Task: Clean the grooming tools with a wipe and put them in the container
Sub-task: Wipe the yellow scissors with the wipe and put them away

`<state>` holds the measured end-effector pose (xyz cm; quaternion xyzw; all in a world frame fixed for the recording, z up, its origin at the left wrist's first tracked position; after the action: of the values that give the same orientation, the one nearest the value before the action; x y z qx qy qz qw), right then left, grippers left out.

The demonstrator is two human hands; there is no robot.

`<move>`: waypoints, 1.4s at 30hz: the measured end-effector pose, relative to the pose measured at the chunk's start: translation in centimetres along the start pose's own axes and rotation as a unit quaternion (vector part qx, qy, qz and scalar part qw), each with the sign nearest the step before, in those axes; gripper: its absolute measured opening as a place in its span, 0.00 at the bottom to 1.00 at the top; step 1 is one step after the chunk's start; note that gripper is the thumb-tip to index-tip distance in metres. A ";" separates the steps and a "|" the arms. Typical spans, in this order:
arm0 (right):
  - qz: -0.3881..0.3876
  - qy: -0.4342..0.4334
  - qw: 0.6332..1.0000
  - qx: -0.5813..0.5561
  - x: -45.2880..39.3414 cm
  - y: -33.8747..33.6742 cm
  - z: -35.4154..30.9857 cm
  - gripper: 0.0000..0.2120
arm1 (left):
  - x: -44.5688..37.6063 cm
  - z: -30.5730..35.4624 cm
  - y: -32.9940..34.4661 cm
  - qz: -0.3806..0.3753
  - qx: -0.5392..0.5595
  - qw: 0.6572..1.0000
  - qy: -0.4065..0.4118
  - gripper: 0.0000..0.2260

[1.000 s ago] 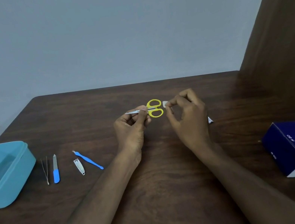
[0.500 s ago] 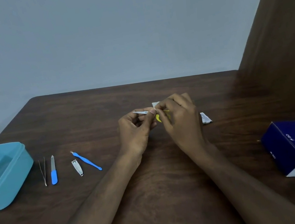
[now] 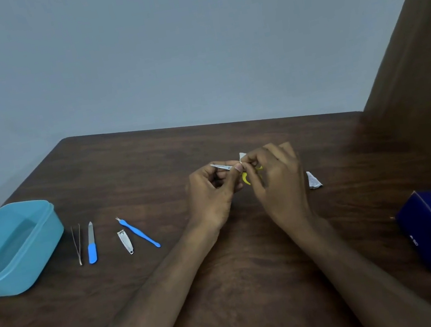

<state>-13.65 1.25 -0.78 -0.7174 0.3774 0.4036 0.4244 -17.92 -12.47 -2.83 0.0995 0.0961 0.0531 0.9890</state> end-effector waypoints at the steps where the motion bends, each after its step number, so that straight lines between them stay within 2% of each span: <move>1: -0.004 -0.011 1.000 0.004 0.0 0.1 0.0 0.05 | 0.0 0.0 0.0 0.000 0.000 1.000 0.002 0.05; 5: 0.020 0.032 0.999 0.028 -0.4 -0.2 1.5 0.07 | 0.0 -0.1 -0.1 -0.001 -0.004 1.000 0.007 0.03; 10: 0.002 -0.025 0.999 0.041 -0.2 -0.2 -0.3 0.05 | -0.2 -0.2 -0.1 0.002 -0.005 1.000 0.010 0.04; 15: 0.028 0.019 0.993 0.116 -0.3 -0.8 0.7 0.06 | -0.3 0.1 -0.3 0.032 0.014 0.999 0.012 0.02; 19: 0.018 0.011 0.994 0.112 -0.2 -0.8 0.3 0.05 | -0.5 0.3 -0.6 0.064 0.012 0.997 0.037 0.02; 23: 0.001 0.011 0.993 0.121 -0.2 -0.9 -0.5 0.04 | -0.3 0.4 -0.5 0.042 -0.013 0.997 0.062 0.01; 25: -0.011 0.072 0.992 0.105 0.0 -0.6 -0.4 0.03 | -0.1 0.5 -0.4 0.037 -0.030 0.996 0.079 0.02; 27: -0.027 0.203 0.979 0.006 0.3 0.1 0.0 0.04 | 0.0 0.6 -0.5 0.037 -0.047 0.993 0.098 0.01; 29: -0.034 0.347 0.924 -0.158 0.3 0.6 -0.2 0.03 | 0.1 0.8 -0.6 0.034 -0.084 0.987 0.136 0.00; 30: -0.034 0.383 0.899 -0.210 0.3 0.6 -0.4 0.03 | 0.1 0.8 -0.6 0.032 -0.103 0.982 0.152 0.00; 31: -0.038 0.388 0.892 -0.228 0.3 0.6 -0.4 0.03 | 0.1 0.9 -0.7 0.032 -0.115 0.980 0.160 0.01; 33: -0.058 0.293 0.944 -0.138 0.3 0.2 0.2 0.03 | 0.0 0.9 -0.7 0.037 -0.118 0.980 0.155 0.01; 35: -0.069 0.128 0.989 0.021 0.1 0.0 0.9 0.04 | -0.2 0.8 -0.6 0.042 -0.107 0.984 0.134 0.01; 36: -0.068 0.072 0.993 0.070 -0.1 -0.1 1.0 0.04 | -0.2 0.7 -0.6 0.044 -0.101 0.986 0.124 0.01; 38: -0.080 0.043 0.990 0.108 -0.3 0.0 0.7 0.04 | -0.1 0.7 -0.6 0.045 -0.096 0.988 0.110 0.01; 40: -0.093 0.113 0.988 0.040 0.2 0.3 0.2 0.04 | 0.0 0.7 -0.6 0.047 -0.096 0.988 0.112 0.03; 41: -0.092 0.195 0.976 -0.037 0.3 0.6 0.2 0.04 | 0.0 0.8 -0.6 0.048 -0.102 0.987 0.118 0.03; 42: -0.088 0.293 0.944 -0.125 0.5 0.8 0.4 0.04 | 0.0 0.8 -0.7 0.049 -0.111 0.985 0.124 0.03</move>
<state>-14.34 1.24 -1.57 -0.8815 0.3673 0.1805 0.2356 -17.65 -13.29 -2.21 -0.0132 0.2069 0.1241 0.9704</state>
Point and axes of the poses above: each hand's wrist, its own x-axis away from the middle knuckle, its own y-axis out of the palm, z = x × y, the point moved 2 cm from there along -x, towards the middle knuckle, and after that the axes turned 14 degrees about z, right-handed, at the moved point
